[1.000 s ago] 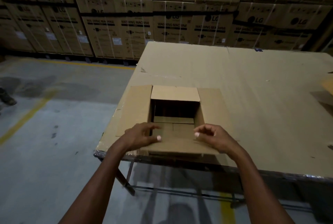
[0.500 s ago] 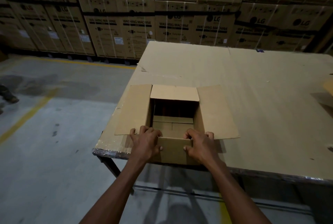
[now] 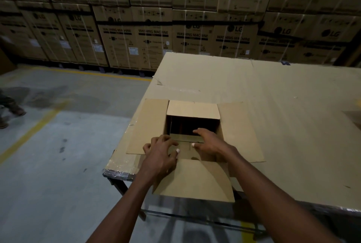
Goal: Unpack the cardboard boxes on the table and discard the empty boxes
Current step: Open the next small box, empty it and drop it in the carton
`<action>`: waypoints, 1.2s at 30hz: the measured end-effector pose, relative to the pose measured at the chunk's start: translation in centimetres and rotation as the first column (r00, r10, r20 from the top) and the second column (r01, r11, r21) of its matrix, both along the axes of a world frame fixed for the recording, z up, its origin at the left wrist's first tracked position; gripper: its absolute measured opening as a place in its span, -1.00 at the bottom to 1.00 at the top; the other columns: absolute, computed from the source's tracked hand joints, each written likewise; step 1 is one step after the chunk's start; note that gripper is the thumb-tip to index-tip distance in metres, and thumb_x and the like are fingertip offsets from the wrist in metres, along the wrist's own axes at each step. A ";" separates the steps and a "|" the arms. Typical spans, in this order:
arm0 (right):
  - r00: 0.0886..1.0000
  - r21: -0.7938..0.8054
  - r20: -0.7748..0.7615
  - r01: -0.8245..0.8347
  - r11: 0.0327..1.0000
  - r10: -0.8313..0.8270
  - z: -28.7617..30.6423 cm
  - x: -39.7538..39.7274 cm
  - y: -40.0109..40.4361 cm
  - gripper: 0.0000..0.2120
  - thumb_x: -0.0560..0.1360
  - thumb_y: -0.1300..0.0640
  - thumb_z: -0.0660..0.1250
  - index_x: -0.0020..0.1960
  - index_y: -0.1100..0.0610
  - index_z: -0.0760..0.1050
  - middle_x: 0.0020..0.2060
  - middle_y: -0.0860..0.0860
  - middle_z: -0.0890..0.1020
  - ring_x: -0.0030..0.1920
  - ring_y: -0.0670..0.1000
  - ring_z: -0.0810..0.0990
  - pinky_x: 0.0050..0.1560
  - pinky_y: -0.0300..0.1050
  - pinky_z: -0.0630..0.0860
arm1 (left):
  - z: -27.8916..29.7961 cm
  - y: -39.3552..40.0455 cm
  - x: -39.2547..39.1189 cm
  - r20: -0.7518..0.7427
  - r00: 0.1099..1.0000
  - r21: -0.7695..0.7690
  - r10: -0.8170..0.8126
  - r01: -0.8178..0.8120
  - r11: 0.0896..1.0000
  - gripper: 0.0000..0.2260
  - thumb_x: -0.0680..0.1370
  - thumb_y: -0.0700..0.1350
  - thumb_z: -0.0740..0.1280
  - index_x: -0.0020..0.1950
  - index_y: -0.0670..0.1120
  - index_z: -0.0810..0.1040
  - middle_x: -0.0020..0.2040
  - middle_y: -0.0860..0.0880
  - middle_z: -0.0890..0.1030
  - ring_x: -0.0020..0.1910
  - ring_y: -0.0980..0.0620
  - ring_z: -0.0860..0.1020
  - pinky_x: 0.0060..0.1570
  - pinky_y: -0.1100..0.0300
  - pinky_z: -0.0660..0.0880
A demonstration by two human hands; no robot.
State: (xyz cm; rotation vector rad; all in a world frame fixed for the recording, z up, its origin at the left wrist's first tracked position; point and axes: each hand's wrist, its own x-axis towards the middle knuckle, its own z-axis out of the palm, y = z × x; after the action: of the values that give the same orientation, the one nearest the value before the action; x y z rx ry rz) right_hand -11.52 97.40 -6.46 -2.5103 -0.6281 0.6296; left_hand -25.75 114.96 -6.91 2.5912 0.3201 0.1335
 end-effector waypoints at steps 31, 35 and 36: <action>0.974 -0.190 0.224 0.001 0.982 0.043 0.5 13.4 6.9 -0.15 0.55 0.07 0.44 0.67 -0.01 0.00 0.66 0.04 -0.01 0.64 0.21 -0.05 0.57 0.29 0.06 | 0.9 3.7 5.8 -0.073 0.994 0.017 0.081 -0.080 0.997 -0.57 0.61 0.13 0.29 0.47 0.09 0.43 0.47 -0.01 0.35 0.46 -0.10 0.26 0.38 -0.14 0.23; 0.973 -0.042 0.224 0.067 0.997 -0.056 1.0 11.2 5.0 -0.22 0.57 0.02 0.41 0.65 -0.04 0.07 0.65 0.06 0.10 0.61 0.21 0.10 0.53 0.31 0.17 | 1.4 3.8 5.7 -0.080 0.995 0.009 0.061 -0.061 0.998 -0.58 0.62 0.11 0.29 0.47 0.07 0.43 0.46 -0.03 0.37 0.45 -0.11 0.26 0.37 -0.13 0.23; 0.972 -0.012 0.223 0.083 0.996 -0.078 1.2 10.5 4.3 -0.24 0.58 0.00 0.41 0.65 -0.04 0.09 0.64 0.06 0.15 0.60 0.20 0.15 0.53 0.30 0.20 | 1.5 3.9 5.7 -0.083 0.995 0.003 0.056 -0.056 0.998 -0.58 0.62 0.10 0.29 0.47 0.06 0.44 0.46 -0.04 0.38 0.45 -0.12 0.26 0.36 -0.14 0.24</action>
State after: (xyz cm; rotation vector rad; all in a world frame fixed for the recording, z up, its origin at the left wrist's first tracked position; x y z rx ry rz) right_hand -0.99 101.75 -5.29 -2.6337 -0.5959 0.3301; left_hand -20.07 118.86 -5.40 2.5938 0.4231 0.0464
